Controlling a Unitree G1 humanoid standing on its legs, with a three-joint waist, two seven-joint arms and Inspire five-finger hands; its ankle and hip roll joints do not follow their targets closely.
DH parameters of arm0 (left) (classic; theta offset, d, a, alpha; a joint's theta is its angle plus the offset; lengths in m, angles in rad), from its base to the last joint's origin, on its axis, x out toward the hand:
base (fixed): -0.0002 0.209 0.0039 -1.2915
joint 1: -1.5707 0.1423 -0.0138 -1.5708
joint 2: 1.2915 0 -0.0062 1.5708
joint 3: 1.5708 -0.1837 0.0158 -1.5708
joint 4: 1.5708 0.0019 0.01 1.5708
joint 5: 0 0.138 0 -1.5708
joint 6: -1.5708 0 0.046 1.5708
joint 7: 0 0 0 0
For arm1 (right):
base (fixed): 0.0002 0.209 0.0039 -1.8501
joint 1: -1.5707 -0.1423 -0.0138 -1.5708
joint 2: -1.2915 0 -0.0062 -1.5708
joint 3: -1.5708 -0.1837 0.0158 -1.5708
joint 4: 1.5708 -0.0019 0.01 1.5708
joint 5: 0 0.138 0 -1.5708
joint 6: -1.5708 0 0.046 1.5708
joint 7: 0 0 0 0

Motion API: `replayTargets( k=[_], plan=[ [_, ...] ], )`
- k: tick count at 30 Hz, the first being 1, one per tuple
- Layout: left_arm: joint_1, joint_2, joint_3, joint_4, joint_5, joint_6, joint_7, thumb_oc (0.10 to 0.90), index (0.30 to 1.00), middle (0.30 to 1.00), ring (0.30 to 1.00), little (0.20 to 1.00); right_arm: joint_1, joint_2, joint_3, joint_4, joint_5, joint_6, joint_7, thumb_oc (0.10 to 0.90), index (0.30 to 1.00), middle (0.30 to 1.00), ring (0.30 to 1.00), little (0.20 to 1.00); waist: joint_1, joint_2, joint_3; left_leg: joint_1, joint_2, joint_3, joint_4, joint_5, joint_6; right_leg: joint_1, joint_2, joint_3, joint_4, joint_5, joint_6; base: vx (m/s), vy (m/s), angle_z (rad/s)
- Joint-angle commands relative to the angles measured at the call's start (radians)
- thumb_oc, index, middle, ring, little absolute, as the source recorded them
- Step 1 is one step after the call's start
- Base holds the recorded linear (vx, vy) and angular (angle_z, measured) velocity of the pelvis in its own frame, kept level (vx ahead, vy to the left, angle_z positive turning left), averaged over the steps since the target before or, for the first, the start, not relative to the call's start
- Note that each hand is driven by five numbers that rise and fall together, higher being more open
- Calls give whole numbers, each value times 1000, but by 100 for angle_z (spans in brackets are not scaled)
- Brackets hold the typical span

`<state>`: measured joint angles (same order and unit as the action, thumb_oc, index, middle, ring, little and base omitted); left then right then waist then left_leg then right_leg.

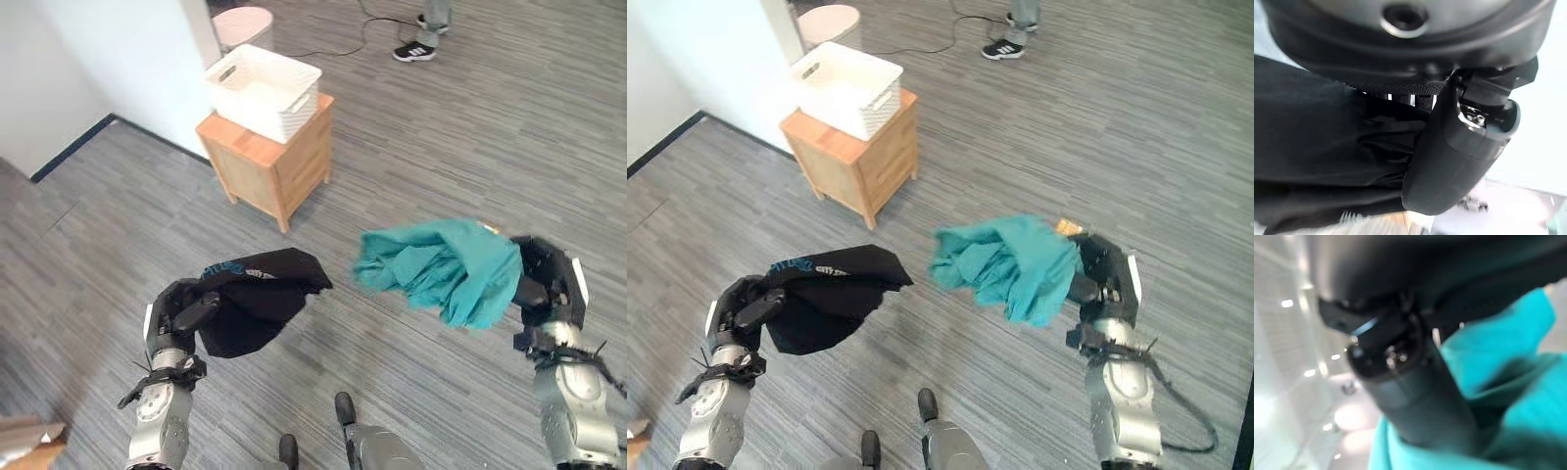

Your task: Pick up bed clothes into laundry basket.

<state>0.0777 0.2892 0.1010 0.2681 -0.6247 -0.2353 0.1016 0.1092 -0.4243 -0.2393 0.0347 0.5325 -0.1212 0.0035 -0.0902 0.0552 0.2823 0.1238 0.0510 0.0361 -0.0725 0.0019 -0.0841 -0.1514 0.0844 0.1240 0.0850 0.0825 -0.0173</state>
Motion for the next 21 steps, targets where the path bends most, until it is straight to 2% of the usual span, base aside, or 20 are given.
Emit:
replayTargets(
  k=[1,3,4,6,7,8,11,12,14,15,21],
  plan=[
    [-98,166,59,-98,55,-90,-13,400,300,300,300,300,35,25,-211,-16,-20,-158,-111,400,300,300,300,300,-20,-51,-80,-46,-45,-19,54,-38,38,5,-97,144,48,-187,169,41,-70,-8],
    [-85,164,64,-116,58,-78,-18,400,300,300,300,300,36,13,-195,-6,-32,-137,-123,400,300,300,300,300,-12,-45,-85,-54,-37,-15,78,-32,34,38,-100,140,55,-174,171,35,-104,13],
    [-80,155,69,-115,49,-69,-20,400,300,300,300,300,34,16,-176,-28,7,-119,-91,400,300,300,300,300,6,-53,-92,-50,-32,-17,76,-28,30,50,-110,114,65,-174,158,31,-160,17],
    [-79,136,65,-127,47,-77,-11,400,300,300,300,300,28,12,-165,-32,17,-139,-94,400,300,300,300,300,11,-57,-92,-46,-28,-20,64,-21,26,54,-101,113,51,-161,156,21,-212,2],
    [-83,120,47,-126,38,-88,-28,400,300,300,300,300,4,-17,-150,-22,19,-139,-75,400,300,300,300,300,33,-69,-104,-53,-11,-29,60,-8,8,83,-95,99,32,-170,135,7,-187,3],
    [-84,119,48,-125,37,-89,-28,400,300,300,300,300,1,-21,-150,-17,19,-141,-74,400,300,300,300,300,29,-67,-102,-52,-10,-32,60,-8,7,87,-95,96,27,-168,134,5,-257,12],
    [-118,114,11,-123,16,-81,-49,400,300,300,300,300,-67,-122,-145,5,19,-138,-75,400,300,300,300,300,35,-95,-103,-81,16,-43,115,-10,-11,132,-88,52,6,-176,104,-16,-199,56],
    [-140,120,-10,-122,9,-76,-48,400,300,300,300,300,-98,-172,-156,5,22,-148,-98,400,300,300,300,300,26,-110,-106,-95,45,45,134,-3,-11,150,-97,7,2,-181,97,-38,-138,55],
    [-142,119,-10,-122,10,-76,-47,400,300,300,300,300,-101,-174,-156,7,23,-149,-98,400,300,300,300,300,25,-109,-104,-96,45,44,138,-5,-11,151,-97,5,2,-181,97,-30,-45,73],
    [-163,140,-25,-126,14,-79,-51,400,300,300,300,300,-132,-212,-150,12,30,-155,-106,400,300,300,300,300,27,-112,-113,-97,58,104,128,1,-12,162,-95,-20,-1,-187,98,-30,-26,80],
    [-245,217,-68,-117,17,-92,-36,400,300,300,300,300,-206,-304,-70,52,46,-137,-87,400,300,300,300,300,30,-100,-146,-55,40,102,-2,53,-8,175,-88,-69,-12,-197,107,13,23,47]
  ],
)
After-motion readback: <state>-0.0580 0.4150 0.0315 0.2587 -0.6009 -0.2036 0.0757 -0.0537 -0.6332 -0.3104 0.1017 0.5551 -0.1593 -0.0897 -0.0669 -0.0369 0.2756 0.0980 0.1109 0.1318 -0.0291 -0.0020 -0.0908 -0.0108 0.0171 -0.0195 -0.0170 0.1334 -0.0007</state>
